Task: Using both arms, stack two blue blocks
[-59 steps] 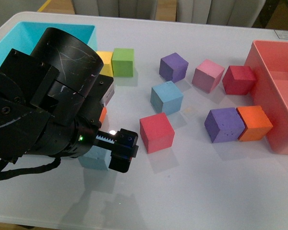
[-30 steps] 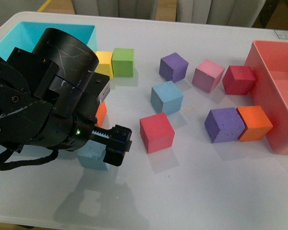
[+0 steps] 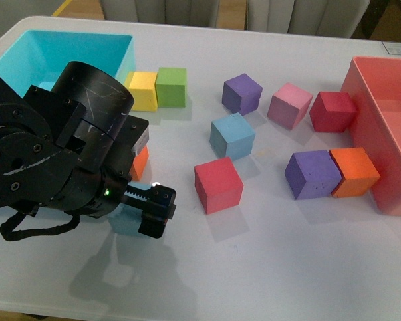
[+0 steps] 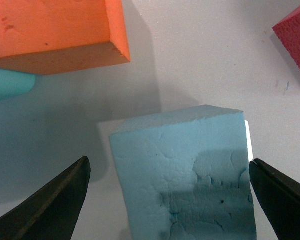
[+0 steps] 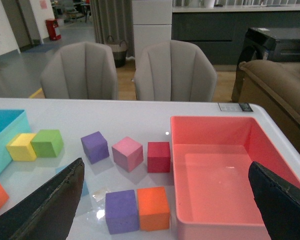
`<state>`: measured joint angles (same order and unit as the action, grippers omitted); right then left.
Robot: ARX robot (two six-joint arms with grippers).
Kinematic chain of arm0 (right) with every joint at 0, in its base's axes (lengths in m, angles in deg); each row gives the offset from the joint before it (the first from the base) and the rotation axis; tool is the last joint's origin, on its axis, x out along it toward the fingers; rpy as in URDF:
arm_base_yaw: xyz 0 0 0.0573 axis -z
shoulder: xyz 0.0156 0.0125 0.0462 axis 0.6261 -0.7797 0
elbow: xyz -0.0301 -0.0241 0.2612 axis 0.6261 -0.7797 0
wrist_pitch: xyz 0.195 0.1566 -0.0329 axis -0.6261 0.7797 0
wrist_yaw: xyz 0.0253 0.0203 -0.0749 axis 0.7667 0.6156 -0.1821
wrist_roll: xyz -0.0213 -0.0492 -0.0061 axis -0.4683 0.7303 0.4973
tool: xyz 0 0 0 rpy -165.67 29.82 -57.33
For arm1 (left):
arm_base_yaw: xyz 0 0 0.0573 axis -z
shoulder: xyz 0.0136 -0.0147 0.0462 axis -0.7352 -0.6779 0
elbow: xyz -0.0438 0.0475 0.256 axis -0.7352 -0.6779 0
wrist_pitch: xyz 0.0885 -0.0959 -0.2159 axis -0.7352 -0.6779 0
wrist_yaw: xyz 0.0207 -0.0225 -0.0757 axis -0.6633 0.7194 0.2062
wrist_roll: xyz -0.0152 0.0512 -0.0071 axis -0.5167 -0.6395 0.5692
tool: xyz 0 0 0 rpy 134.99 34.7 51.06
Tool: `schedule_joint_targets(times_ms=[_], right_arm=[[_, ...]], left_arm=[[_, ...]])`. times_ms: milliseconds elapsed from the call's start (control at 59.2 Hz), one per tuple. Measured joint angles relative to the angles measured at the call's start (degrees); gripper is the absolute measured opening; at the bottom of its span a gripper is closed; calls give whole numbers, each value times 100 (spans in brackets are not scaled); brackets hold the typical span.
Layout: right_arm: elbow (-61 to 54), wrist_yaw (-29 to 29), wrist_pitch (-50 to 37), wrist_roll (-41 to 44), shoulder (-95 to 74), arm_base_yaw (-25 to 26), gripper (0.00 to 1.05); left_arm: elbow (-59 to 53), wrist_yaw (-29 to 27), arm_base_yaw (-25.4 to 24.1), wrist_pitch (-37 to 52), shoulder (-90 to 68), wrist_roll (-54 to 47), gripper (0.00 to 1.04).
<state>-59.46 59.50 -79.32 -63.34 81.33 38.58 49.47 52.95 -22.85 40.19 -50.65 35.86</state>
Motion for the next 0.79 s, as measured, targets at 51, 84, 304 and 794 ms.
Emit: schedule_joint_targets(times_ms=[51,84,304,794], right_arm=[[0,2,0,0,0,0,96],[0,0,0,0,0,0,96],[0,2,0,0,0,0,96],[0,0,0,0,0,0,96]], left_arm=[[72,4,0,-33,-68,9,96],[111,4,0,-48,-111,15,96],[317,44,2,-157,-328,118,96],[374,-22,105,-398,-323,398,51]])
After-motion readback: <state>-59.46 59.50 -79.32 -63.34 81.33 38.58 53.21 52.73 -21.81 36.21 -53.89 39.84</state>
